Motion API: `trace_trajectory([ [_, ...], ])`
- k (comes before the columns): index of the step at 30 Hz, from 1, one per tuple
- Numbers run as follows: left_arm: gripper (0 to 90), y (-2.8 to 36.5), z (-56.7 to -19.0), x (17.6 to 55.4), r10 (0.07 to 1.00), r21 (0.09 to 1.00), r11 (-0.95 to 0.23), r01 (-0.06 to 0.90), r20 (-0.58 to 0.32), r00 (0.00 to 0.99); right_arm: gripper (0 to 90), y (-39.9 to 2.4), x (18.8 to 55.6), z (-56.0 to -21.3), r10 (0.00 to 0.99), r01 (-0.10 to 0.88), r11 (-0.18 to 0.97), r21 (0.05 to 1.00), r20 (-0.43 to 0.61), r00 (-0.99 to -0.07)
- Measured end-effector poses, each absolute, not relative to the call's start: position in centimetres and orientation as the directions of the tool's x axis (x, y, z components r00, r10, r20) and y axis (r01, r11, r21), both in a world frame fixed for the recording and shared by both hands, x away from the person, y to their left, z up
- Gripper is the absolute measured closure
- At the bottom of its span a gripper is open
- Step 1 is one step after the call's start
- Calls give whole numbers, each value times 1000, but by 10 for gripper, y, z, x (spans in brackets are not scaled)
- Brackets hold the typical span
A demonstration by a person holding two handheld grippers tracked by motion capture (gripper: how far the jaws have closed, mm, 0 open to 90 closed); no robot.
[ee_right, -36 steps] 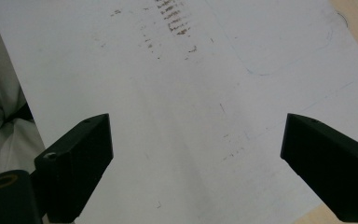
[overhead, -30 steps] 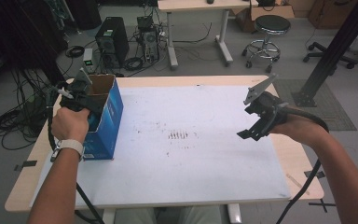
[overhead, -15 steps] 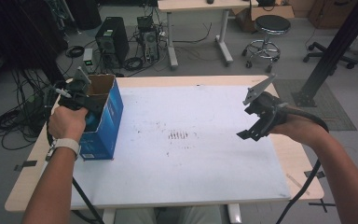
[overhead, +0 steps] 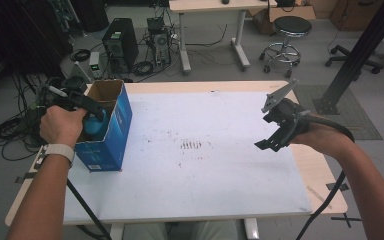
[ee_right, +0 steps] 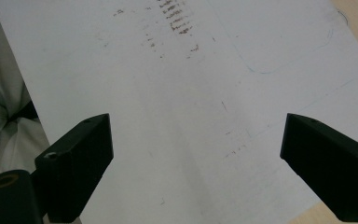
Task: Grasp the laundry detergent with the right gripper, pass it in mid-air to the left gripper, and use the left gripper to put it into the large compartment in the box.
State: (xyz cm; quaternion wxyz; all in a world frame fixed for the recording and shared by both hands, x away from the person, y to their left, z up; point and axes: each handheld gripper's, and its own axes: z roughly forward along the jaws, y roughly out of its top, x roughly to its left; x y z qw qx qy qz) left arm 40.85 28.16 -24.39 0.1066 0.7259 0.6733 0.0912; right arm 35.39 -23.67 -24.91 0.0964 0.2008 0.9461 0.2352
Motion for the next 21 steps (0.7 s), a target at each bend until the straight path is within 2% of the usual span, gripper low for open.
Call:
trace_trajectory([
  [9, 257, 278, -216, 402, 993, 321, -106, 941, -24, 120, 90, -236, 352, -248, 421, 329, 812, 482, -92, -903],
  [21, 205, 236, -174, 394, 951, 365, -282, 887, -19, 310, 92, -232, 350, -243, 422, 331, 814, 478, -94, -902],
])
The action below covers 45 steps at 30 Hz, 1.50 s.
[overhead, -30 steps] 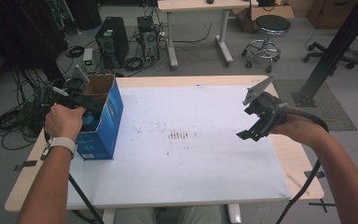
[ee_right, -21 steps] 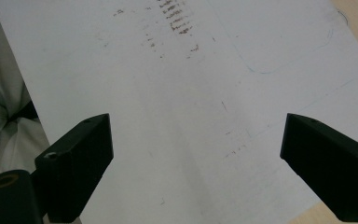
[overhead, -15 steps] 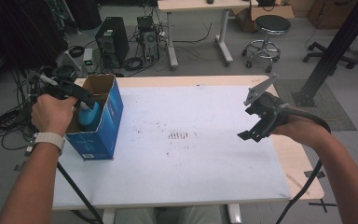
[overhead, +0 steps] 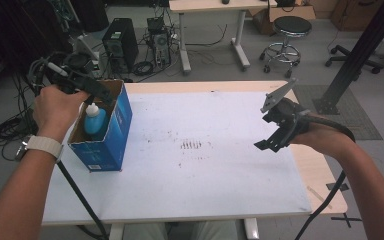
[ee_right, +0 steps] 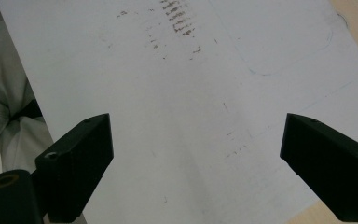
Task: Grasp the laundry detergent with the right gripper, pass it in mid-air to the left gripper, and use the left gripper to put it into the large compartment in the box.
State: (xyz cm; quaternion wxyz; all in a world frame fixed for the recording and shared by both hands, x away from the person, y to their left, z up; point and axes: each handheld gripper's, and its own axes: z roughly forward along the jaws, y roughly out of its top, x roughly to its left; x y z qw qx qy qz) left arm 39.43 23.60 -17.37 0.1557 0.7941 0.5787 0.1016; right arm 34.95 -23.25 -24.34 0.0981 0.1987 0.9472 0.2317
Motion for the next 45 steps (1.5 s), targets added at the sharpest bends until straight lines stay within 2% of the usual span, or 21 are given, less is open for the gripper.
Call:
trace_trajectory([
  [12, 148, 191, -150, 385, 875, 362, -452, 815, 3, 484, 91, -235, 347, -241, 425, 332, 813, 479, -97, -900],
  [32, 94, 148, -150, 394, 758, 350, -621, 701, 38, 652, 92, -238, 346, -241, 434, 350, 816, 461, -86, -897],
  [45, 85, 118, -155, 411, 674, 279, -715, 640, 37, 737, 92, -235, 350, -240, 439, 363, 819, 444, -78, -895],
])
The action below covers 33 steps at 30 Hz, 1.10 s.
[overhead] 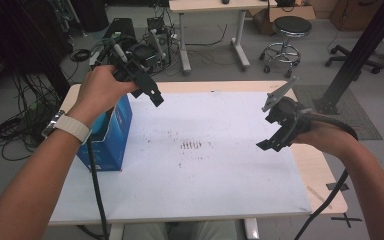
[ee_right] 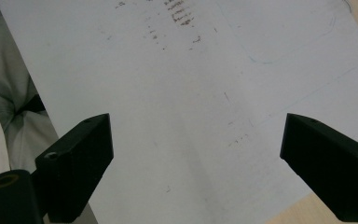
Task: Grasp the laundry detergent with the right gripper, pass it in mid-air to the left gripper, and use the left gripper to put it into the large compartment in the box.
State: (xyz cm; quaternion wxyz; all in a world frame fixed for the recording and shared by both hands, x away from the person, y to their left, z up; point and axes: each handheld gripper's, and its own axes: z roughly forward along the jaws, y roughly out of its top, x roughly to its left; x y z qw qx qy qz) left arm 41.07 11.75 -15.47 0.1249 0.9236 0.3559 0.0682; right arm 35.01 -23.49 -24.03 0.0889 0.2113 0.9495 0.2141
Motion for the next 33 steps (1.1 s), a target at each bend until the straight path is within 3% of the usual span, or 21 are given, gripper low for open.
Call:
trace_trajectory([
  [33, 84, 58, -174, 434, 419, 232, -887, 400, 36, 907, 84, -230, 349, -238, 447, 380, 825, 418, -70, -892],
])
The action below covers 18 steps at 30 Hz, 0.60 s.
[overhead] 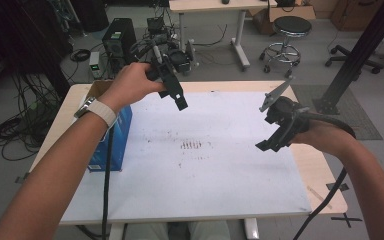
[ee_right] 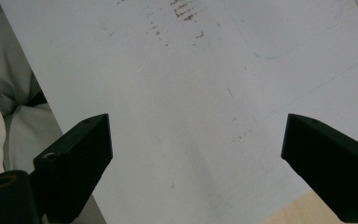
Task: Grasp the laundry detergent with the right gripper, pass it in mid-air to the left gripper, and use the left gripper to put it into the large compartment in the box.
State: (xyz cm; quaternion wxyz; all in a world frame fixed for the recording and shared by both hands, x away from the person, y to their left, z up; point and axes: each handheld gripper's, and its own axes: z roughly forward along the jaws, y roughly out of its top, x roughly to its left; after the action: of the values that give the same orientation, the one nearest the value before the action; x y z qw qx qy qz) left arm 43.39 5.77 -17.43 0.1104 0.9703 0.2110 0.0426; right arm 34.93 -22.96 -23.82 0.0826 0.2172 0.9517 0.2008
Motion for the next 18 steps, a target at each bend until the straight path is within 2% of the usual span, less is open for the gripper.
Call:
trace_trajectory([
  [18, 84, 49, -185, 442, 372, 228, -906, 357, 26, 928, 85, -233, 351, -243, 443, 383, 832, 401, -65, -894],
])
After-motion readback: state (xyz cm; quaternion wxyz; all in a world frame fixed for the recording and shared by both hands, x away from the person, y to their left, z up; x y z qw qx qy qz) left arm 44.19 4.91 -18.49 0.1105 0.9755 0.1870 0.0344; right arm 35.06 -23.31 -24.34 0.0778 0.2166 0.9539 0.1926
